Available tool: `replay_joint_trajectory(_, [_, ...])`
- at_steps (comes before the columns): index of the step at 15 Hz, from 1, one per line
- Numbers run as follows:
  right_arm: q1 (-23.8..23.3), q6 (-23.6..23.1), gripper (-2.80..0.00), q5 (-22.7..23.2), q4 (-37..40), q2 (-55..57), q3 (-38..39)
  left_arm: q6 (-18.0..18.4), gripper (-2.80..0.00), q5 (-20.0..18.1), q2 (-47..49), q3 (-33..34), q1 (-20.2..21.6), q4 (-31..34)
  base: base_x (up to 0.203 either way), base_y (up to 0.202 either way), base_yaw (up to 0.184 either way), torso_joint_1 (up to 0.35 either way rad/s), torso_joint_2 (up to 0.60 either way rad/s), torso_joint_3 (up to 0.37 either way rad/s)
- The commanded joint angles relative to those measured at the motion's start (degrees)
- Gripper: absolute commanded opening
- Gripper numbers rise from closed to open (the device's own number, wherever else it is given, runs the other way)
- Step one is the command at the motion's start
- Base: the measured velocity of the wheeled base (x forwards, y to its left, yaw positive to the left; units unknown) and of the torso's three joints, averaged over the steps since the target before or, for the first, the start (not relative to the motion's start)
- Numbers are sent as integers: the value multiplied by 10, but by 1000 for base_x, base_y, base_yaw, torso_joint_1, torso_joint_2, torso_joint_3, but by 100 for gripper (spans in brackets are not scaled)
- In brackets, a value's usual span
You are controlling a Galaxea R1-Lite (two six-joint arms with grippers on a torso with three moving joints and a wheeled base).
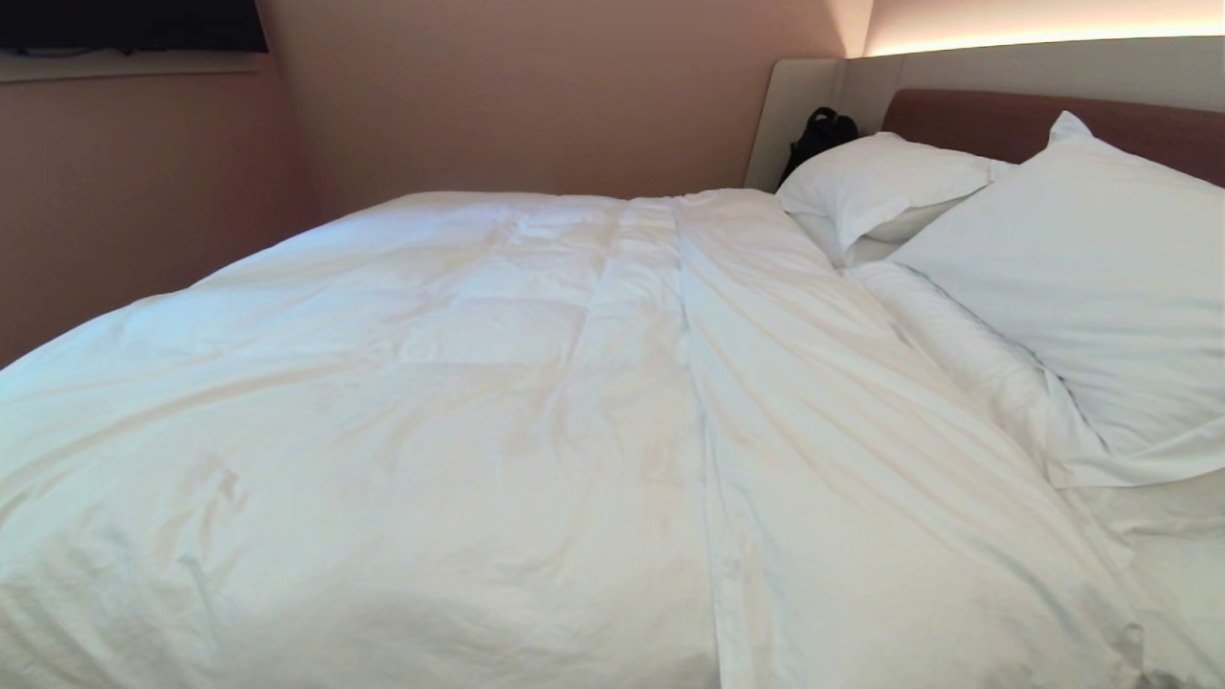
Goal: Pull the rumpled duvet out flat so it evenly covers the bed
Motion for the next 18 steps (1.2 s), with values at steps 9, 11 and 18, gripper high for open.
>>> replay_joint_trajectory(9, [1, -1, -280, 0, 0, 0, 0, 0, -280, 0, 0, 0, 0, 0, 0, 0, 0, 0, 0, 0])
replay_joint_trajectory(11, [0, -1, -280, 0, 0, 0, 0, -1, -280, 0, 0, 0, 0, 0, 0, 0, 0, 0, 0, 0])
replay_joint_trajectory(18, [1, -1, -280, 0, 0, -1, 0, -1, -280, 0, 0, 0, 0, 0, -148, 0, 1, 3, 1, 2])
